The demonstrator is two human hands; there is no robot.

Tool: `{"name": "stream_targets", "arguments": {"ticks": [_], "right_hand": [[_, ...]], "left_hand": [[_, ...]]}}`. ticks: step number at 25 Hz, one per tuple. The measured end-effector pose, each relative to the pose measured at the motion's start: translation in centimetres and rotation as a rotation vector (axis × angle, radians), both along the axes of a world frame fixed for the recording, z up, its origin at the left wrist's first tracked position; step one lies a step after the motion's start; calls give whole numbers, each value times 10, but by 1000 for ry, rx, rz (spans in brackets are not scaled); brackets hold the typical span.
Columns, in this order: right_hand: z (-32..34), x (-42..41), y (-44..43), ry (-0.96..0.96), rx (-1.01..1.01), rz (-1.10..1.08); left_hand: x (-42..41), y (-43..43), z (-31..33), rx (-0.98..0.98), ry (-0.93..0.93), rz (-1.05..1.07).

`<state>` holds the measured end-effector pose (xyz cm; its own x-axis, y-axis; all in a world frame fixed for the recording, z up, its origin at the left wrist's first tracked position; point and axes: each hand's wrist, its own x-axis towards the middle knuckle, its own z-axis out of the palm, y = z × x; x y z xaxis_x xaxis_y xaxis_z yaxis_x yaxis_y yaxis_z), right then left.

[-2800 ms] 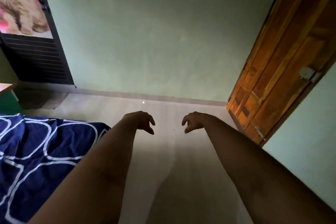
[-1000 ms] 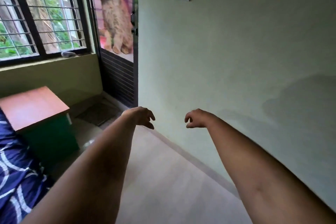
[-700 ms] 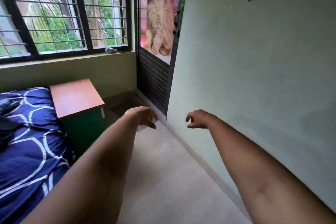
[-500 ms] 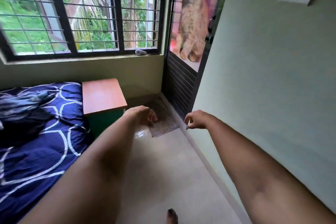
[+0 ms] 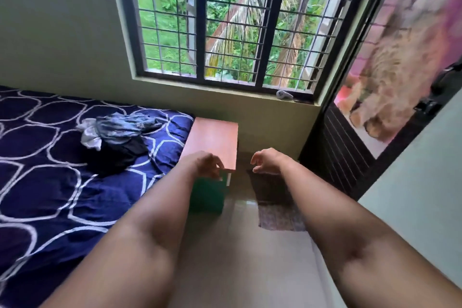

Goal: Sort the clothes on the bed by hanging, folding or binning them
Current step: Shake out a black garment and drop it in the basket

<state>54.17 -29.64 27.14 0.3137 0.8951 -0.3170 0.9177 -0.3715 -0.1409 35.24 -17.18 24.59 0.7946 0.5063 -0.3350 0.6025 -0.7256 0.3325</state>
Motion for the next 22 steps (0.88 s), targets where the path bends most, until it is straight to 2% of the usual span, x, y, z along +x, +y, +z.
{"name": "stream_targets", "arguments": {"ticks": [3, 8, 18, 22], "right_hand": [[-18, -16, 69, 44, -56, 106], [-43, -28, 173, 61, -18, 275], [-66, -77, 377, -19, -61, 496], [-95, -93, 430, -55, -143, 569]], "left_hand": [[-28, 39, -5, 17, -10, 131], [-79, 113, -33, -50, 6, 316], [-141, 283, -82, -106, -6, 563], [-162, 316, -105, -102, 26, 645]]}}
